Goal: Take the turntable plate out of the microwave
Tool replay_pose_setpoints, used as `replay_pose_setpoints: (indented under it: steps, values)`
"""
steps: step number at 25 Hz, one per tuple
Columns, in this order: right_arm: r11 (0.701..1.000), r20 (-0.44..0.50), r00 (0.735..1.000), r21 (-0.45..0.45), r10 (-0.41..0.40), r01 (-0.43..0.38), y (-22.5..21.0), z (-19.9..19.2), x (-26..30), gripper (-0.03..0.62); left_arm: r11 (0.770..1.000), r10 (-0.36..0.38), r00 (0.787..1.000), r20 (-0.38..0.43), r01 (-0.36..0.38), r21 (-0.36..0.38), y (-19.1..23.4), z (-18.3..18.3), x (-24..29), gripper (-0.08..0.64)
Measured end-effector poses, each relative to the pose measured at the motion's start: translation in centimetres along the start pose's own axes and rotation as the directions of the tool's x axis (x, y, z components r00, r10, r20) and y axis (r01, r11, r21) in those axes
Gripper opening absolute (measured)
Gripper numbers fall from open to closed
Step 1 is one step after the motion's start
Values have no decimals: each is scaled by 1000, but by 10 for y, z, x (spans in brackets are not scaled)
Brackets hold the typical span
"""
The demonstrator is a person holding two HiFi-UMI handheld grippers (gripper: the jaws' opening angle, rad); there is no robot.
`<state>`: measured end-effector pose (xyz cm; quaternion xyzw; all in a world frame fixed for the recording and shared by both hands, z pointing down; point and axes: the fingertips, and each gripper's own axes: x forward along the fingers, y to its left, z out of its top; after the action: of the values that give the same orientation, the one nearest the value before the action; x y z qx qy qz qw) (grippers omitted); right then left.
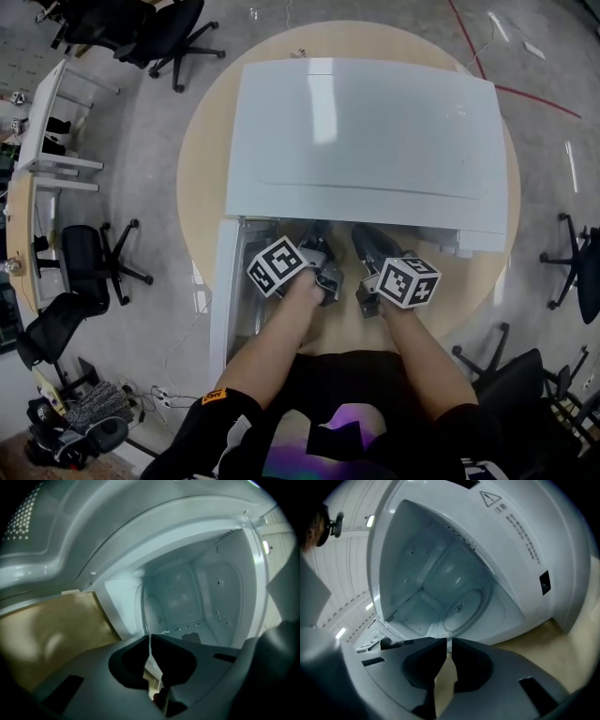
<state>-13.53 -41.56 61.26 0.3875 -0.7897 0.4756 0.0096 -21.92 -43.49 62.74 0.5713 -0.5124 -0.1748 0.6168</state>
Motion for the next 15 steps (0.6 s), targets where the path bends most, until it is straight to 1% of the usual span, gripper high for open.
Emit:
replay_pose_setpoints:
  steps: [2, 3, 4, 5, 7, 9, 12, 15]
  values:
    - [997, 13, 1000, 73, 23, -24, -1, 1, 5, 20, 1000, -5, 1000, -4, 5, 0, -1, -1, 0, 61]
    - [994, 18, 999, 104, 35, -37, -2, 1, 7, 34, 1000, -9, 1000, -7, 9, 1, -3, -2, 1, 61]
    - [990, 19, 999, 130, 47, -49, -1, 1, 10, 79, 1000, -12, 1000, -10, 12, 2, -4, -3, 1, 60]
    - [986, 20, 998, 154, 56, -59, -1, 0, 12, 92, 1000, -14, 1000, -13, 14, 2, -5, -4, 1, 57]
    - [978, 24, 998, 196, 63, -66, -2, -1, 14, 92, 1000, -16, 1000, -14, 16, 2, -7, -4, 1, 57]
    - [968, 37, 998, 245, 51, -59, -8, -2, 16, 92, 1000, -16, 1000, -12, 16, 3, -7, -3, 1, 57]
    - [941, 83, 996, 332, 46, -71, -16, 3, 18, 92, 1000, -16, 1000, -12, 16, 8, -8, -3, 1, 54]
    - [920, 119, 992, 382, 48, -91, -18, 11, 21, 92, 1000, -18, 1000, -11, 18, 11, -9, -2, 2, 54]
